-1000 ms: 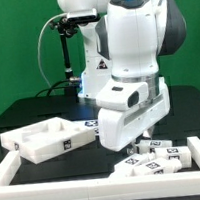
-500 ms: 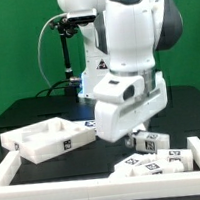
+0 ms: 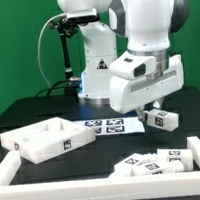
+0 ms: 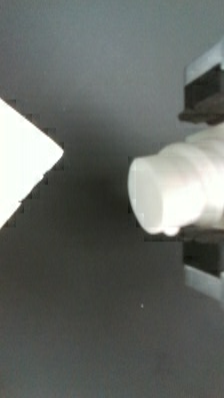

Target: Assemble one leg

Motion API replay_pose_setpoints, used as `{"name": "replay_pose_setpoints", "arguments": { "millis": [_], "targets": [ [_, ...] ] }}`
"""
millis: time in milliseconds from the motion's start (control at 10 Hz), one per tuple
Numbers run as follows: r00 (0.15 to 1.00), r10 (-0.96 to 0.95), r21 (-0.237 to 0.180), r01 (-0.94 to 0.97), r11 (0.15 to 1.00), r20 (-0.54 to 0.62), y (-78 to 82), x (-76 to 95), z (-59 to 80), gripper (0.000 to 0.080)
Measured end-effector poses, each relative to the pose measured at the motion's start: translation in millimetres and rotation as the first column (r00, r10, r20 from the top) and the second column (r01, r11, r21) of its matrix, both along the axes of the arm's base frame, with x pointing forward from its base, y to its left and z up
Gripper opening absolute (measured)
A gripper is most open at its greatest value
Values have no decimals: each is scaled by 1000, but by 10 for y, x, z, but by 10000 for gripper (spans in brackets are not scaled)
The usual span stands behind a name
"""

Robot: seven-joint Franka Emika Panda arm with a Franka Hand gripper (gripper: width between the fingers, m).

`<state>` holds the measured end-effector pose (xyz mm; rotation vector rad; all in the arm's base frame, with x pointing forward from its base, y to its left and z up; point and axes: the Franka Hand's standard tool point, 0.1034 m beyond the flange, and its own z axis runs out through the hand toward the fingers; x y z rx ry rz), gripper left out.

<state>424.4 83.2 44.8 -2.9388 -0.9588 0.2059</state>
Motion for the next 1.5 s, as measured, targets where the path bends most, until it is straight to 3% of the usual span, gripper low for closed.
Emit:
{"name": "replay_pose_setpoints", "arguments": {
  "millis": [200, 400, 500, 600, 1100, 1200, 1300, 1400, 1500],
  "targets": [
    [997, -71, -4, 71, 997, 16, 40, -23, -21, 290],
    [972, -234, -21, 234, 972, 16, 153, -595, -240, 290],
    [951, -309, -45, 309, 950, 1, 290, -811, -319, 290],
    [942, -336, -53, 336, 940, -3, 380, -892, -354, 290],
    [930, -366, -44, 366, 930, -5, 459, -893, -380, 290],
    [931, -366, -44, 365, 930, -5, 460, -895, -380, 365],
    [931, -366, -44, 365, 930, -5, 460, -895, -381, 502],
    [933, -359, -47, 358, 933, -11, 451, -897, -373, 502],
    [946, -322, -63, 320, 945, -40, 376, -821, -232, 618]
  ]
}}
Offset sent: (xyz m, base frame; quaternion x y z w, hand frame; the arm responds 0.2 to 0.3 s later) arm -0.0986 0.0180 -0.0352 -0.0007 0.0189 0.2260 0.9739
